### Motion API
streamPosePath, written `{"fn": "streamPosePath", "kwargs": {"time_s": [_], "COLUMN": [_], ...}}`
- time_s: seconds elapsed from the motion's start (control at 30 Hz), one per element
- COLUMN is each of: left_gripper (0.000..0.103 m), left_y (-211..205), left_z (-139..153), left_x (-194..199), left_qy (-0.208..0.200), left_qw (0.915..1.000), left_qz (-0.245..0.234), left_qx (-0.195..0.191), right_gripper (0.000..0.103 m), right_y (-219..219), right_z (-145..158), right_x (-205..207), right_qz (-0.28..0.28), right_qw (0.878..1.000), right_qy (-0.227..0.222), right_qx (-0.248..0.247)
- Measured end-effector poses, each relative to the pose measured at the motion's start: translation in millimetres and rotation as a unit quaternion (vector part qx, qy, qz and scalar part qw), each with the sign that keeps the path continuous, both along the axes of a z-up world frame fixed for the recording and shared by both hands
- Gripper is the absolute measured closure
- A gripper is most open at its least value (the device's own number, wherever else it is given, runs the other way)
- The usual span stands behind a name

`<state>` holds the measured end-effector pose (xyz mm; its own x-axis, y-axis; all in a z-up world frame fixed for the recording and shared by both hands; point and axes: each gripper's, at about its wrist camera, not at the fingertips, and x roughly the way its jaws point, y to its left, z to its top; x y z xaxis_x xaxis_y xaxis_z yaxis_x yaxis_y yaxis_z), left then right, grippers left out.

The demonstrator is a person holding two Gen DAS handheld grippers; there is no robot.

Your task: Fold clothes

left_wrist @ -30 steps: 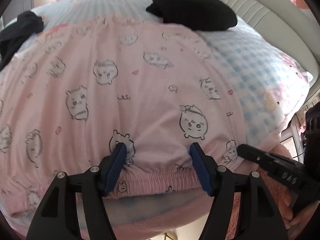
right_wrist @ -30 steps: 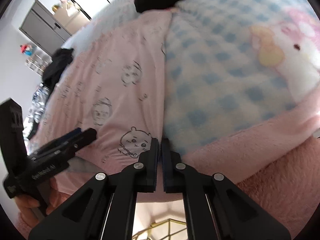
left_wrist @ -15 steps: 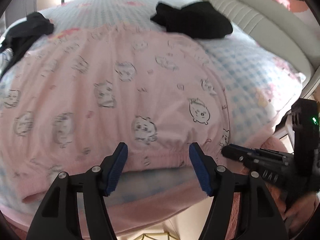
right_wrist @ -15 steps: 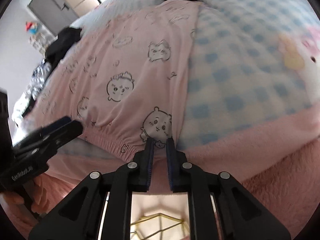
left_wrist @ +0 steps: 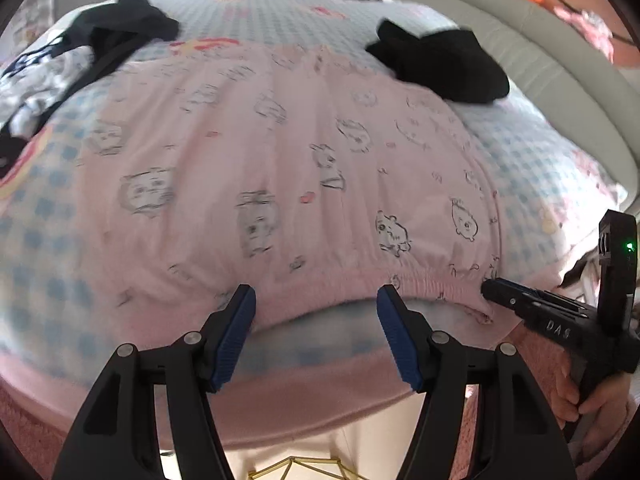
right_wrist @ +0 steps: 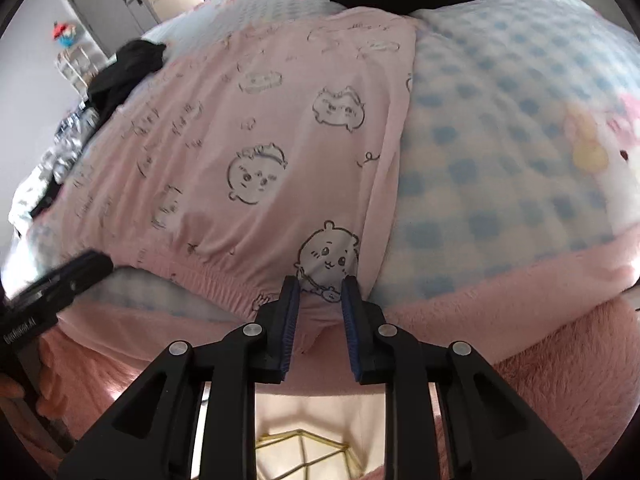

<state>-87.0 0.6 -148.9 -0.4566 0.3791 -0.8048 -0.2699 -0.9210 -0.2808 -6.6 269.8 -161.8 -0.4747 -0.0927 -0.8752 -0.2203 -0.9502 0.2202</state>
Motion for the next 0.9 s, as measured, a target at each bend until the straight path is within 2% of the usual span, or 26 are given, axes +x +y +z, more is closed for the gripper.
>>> {"fn": "streamPosePath", "kwargs": {"time_s": [0.13,0.2,0.27,0.4,0.53,0.63,0.77,0.9], "left_gripper": [0.038,0.039,0.041,0.040,0.040,0.040,0.040,0.040], "left_y": [-30,-41,-49,-58,-70,-63,-35,15], "left_z": [9,0,-9,-21,-20,-6,15,24], "left_x": [-11,-16,-16,0,14,14,0,-23], "left_qy": [0.019,-0.001,-0.017,-0.029,-0.022,0.000,0.028,0.038], "left_qw": [0.9976,0.9962,0.9954,0.9946,0.9949,0.9961,0.9982,0.9977], "left_qz": [0.067,0.084,0.090,0.085,0.088,0.079,0.040,-0.020], "left_qx": [-0.007,-0.023,-0.027,-0.052,-0.045,-0.038,-0.034,-0.052], "right_gripper": [0.081,0.081,0.081,0.080,0.080,0.080,0.080,0.080], "right_y": [-7,-16,-26,-36,-25,-13,18,49], "right_z": [19,24,19,-3,1,9,30,47], "right_x": [-3,-8,-15,-20,-8,1,4,-10], "right_qz": [0.010,0.019,0.029,0.034,0.020,0.006,-0.035,-0.049], "right_qw": [0.999,0.999,0.999,0.998,1.000,0.999,0.998,0.997], "right_qy": [0.038,0.049,0.041,-0.003,0.014,0.031,0.054,0.060], "right_qx": [-0.005,-0.004,0.007,0.051,0.018,-0.014,-0.011,0.010]}}
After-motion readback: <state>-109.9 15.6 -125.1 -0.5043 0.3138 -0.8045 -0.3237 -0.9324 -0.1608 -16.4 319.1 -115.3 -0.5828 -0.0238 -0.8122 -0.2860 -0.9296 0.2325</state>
